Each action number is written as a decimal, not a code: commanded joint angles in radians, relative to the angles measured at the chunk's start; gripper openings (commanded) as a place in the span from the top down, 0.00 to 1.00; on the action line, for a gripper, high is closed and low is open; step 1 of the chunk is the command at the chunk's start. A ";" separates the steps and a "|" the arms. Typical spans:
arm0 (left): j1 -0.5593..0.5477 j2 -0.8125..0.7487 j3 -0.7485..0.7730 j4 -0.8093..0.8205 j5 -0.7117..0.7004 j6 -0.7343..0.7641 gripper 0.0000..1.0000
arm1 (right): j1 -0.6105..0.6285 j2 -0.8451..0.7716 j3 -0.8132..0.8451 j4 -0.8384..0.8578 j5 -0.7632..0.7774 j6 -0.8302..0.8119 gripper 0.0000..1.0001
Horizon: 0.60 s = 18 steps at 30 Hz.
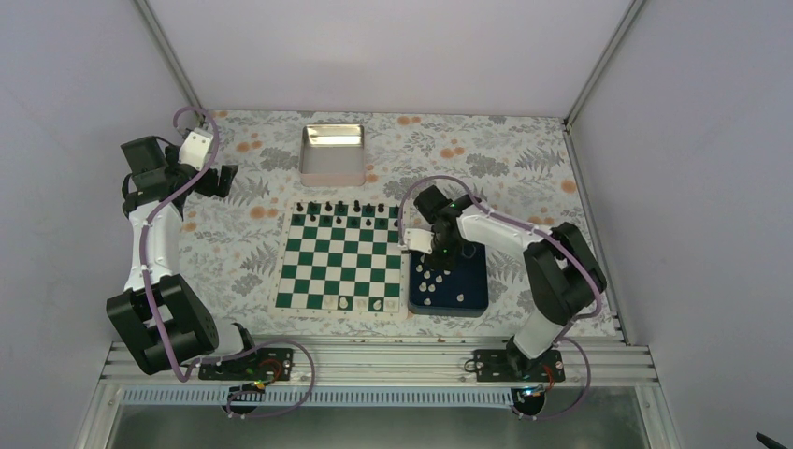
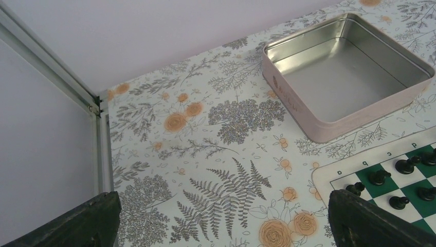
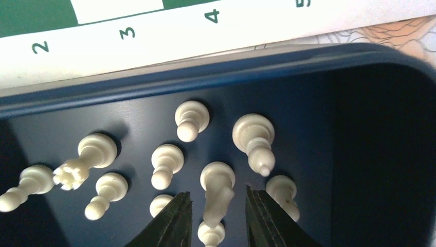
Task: Set up the chess pieces on the board
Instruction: Pick up the chess piece from the storage box.
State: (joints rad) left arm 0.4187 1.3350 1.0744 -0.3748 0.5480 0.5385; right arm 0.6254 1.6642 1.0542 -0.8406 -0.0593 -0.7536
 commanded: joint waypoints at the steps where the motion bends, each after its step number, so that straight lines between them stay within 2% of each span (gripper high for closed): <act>1: -0.003 0.010 -0.012 0.030 0.000 0.007 0.00 | -0.011 0.046 0.019 0.013 -0.026 -0.011 0.72; 8: -0.003 0.010 -0.011 0.032 -0.009 0.015 0.00 | -0.013 0.070 0.028 0.019 -0.030 -0.011 0.75; 18: -0.003 0.013 -0.012 0.031 -0.007 0.017 0.00 | -0.018 0.086 0.034 0.008 -0.037 -0.005 0.89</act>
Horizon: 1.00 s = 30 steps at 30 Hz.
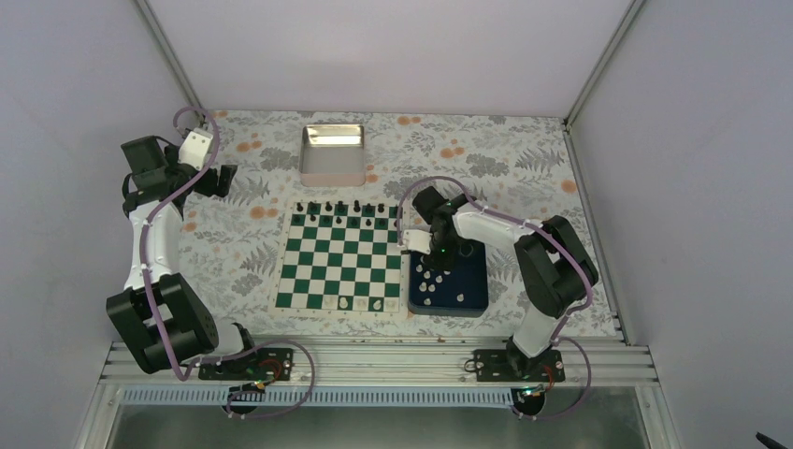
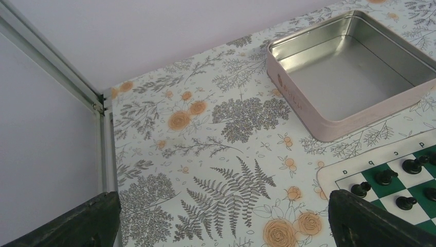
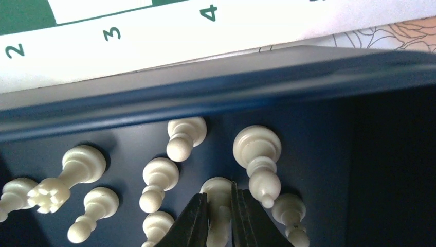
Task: Set up the chess pieces on the board
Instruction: Pick up the chess piece from the storage box, then place the chess piece on the chessboard.
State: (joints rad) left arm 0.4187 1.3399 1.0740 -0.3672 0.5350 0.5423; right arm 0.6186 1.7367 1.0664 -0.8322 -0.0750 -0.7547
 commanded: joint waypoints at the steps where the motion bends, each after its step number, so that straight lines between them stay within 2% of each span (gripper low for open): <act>1: -0.003 0.005 -0.012 0.022 0.005 0.013 0.00 | -0.011 0.011 0.024 -0.006 -0.021 -0.002 0.90; 9: -0.003 0.002 -0.014 0.024 0.012 0.015 0.00 | -0.011 -0.047 0.068 -0.075 0.004 0.018 0.92; 17: -0.003 -0.009 -0.029 0.035 0.022 0.018 0.00 | 0.022 -0.126 0.265 -0.225 0.030 0.025 0.92; 22: -0.003 -0.009 -0.029 0.037 0.038 0.013 0.00 | 0.114 -0.063 0.422 -0.270 0.045 0.025 0.92; 30: -0.003 -0.018 -0.020 0.031 0.040 0.012 0.00 | 0.311 0.159 0.673 -0.301 0.047 0.005 0.92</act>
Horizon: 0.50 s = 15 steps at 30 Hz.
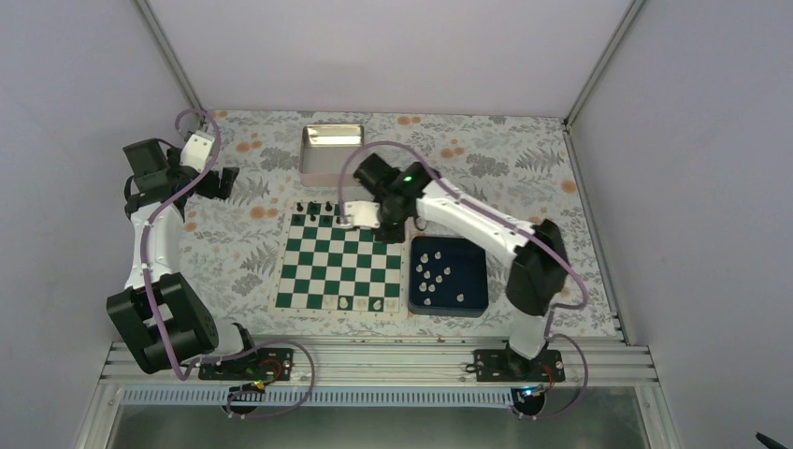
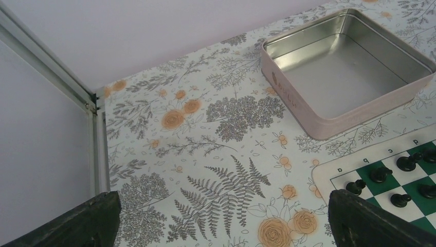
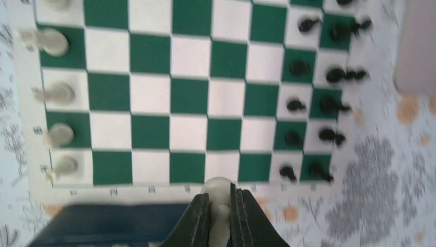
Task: Set up the chess pieces on the board
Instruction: Place the chess piece on the chessboard.
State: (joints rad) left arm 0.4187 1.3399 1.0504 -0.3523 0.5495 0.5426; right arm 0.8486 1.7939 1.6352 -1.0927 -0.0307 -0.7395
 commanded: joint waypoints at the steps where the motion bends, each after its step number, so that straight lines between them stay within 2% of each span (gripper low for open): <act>1: -0.003 -0.019 0.004 0.014 0.025 0.012 0.00 | 0.106 0.130 0.146 -0.043 -0.002 -0.017 0.92; 10: -0.003 -0.046 -0.030 0.024 0.028 0.009 0.00 | 0.289 0.386 0.413 -0.082 -0.030 -0.077 0.91; 15: -0.003 -0.048 -0.046 0.037 0.032 0.008 0.00 | 0.338 0.468 0.433 -0.092 -0.055 -0.098 0.92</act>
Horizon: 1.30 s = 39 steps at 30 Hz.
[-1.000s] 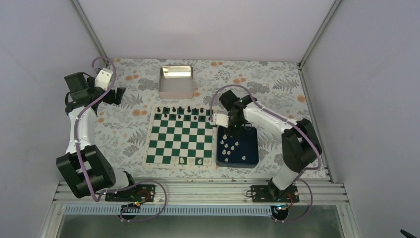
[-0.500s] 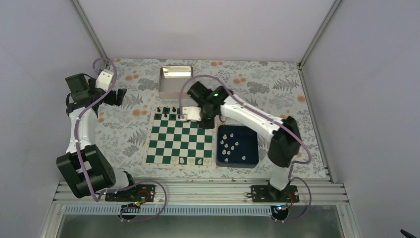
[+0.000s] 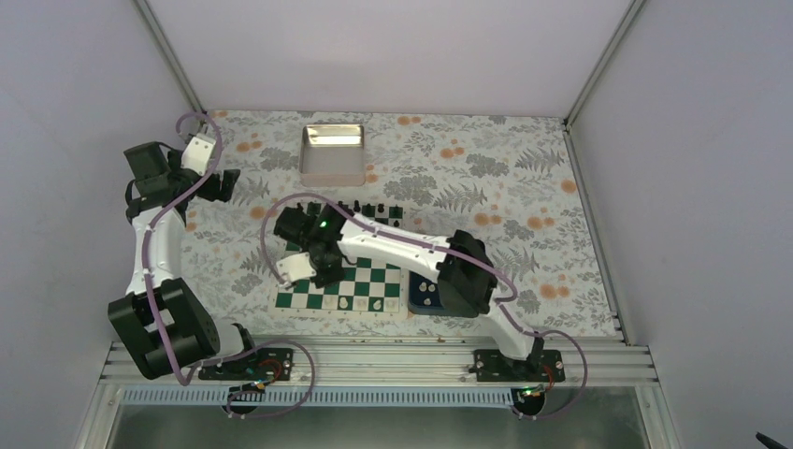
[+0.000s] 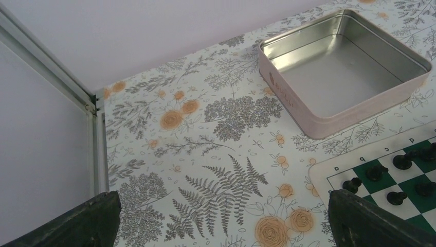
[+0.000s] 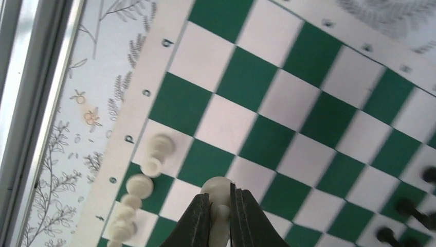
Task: Set up the chess pieces on the board
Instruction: Place the chess piece on the chessboard.
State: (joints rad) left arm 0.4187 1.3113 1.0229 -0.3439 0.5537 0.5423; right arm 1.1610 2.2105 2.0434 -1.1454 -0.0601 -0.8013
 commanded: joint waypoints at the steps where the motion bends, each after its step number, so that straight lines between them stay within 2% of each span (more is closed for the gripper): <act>1: -0.003 -0.018 -0.022 0.030 0.029 0.009 0.00 | 0.030 0.062 0.026 -0.037 -0.027 -0.038 0.92; 16: -0.003 -0.014 -0.066 0.072 0.040 0.009 0.00 | 0.071 0.179 0.124 0.030 -0.060 -0.039 0.91; 39: -0.001 -0.025 -0.102 0.089 0.037 0.021 0.00 | 0.108 0.239 0.167 0.050 -0.087 -0.045 0.91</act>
State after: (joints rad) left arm 0.4187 1.3056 0.9394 -0.2749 0.5621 0.5461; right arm 1.2560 2.4229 2.1818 -1.1149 -0.1307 -0.8410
